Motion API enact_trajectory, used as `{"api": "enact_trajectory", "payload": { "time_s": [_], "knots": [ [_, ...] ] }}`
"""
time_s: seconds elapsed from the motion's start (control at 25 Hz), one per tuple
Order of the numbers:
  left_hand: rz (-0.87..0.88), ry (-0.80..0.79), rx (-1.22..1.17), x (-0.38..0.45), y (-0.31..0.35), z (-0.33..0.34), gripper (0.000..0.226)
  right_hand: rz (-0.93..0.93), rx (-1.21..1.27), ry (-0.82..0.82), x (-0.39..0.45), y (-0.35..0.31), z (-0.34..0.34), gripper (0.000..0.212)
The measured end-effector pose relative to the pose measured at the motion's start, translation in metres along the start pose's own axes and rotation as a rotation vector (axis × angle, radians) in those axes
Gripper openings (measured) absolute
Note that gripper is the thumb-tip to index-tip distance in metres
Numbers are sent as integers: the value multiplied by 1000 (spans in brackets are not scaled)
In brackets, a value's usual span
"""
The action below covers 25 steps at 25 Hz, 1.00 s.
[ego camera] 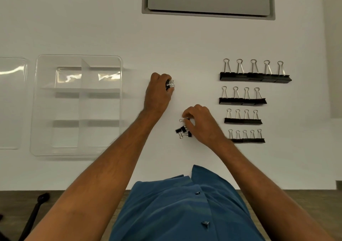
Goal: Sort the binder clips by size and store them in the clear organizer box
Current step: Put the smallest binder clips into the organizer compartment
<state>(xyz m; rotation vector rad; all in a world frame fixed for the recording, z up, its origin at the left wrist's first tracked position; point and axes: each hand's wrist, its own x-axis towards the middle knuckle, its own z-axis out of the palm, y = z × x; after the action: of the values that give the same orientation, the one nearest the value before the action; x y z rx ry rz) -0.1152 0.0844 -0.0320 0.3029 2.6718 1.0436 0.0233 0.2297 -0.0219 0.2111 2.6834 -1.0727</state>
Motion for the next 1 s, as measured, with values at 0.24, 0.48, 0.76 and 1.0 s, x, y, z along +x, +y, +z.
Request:
{"api": "enact_trajectory", "payload": {
  "time_s": [0.24,0.48,0.76,1.0],
  "knots": [
    [17,-75,-59,-4,-7,-7,51,52,130,192,53,-19,-21,31],
    [19,-31,-31,-5,-9,-6,38,-80,-15,21,107,-16,-9,65],
    [-9,-20,23,-3,-5,-5,25,-127,-48,-8,112,-19,-8,38],
    [-6,-46,72,1,-2,-6,15,-42,-65,-48,114,-27,-15,26]
  ]
}}
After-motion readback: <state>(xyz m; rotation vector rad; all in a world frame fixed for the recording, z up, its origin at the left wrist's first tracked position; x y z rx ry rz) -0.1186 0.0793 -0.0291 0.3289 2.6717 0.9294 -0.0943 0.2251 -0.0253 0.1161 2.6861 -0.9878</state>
